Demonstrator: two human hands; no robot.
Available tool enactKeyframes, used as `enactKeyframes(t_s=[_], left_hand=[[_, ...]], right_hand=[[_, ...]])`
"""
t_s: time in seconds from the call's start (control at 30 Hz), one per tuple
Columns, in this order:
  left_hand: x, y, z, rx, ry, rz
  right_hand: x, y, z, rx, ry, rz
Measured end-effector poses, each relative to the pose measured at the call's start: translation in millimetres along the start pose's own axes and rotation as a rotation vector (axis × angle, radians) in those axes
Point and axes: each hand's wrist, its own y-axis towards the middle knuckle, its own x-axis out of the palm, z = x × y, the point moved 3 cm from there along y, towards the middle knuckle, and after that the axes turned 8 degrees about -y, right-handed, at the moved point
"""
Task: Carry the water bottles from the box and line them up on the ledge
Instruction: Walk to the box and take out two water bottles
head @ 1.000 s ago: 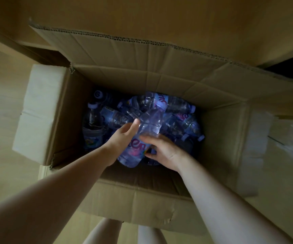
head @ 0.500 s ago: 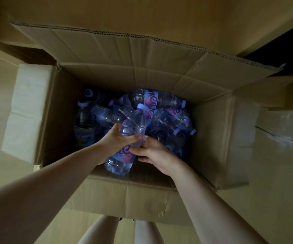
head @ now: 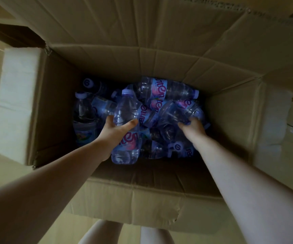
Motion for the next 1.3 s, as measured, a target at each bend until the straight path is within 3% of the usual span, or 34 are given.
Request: enactKeyframes(t_s=[0.3, 0.53, 0.7, 0.8, 0.97, 1.1, 1.2, 1.3], left_hand=[[-9, -8, -2, -0.022, 0.007, 0.053], [-23, -17, 14, -0.028, 0.080, 0.058], [-23, -18, 13, -0.022, 0.062, 0.060], [-21, -17, 10, -0.025, 0.041, 0.065], [-20, -12, 1, -0.020, 0.024, 0.056], [-19, -7, -4, -0.022, 0.047, 0.048], [-19, -5, -7, -0.033, 0.052, 0.060], [-18, -3, -7, -0.036, 0.020, 0.053]], right_hand=[[-6, -31, -11, -0.255, -0.118, 0.055], [-76, -62, -58, -0.349, -0.550, 0.086], [-104, -71, -103, -0.572, -0.697, -0.112], [-82, -57, -114, -0.514, -0.761, -0.249], [-53, -11, -121, -0.249, -0.518, -0.270], [-33, 3, -115, -0.232, -0.318, 0.099], [-14, -18, -92, -0.162, 0.075, 0.357], [23, -41, -61, -0.036, 0.255, 0.305]])
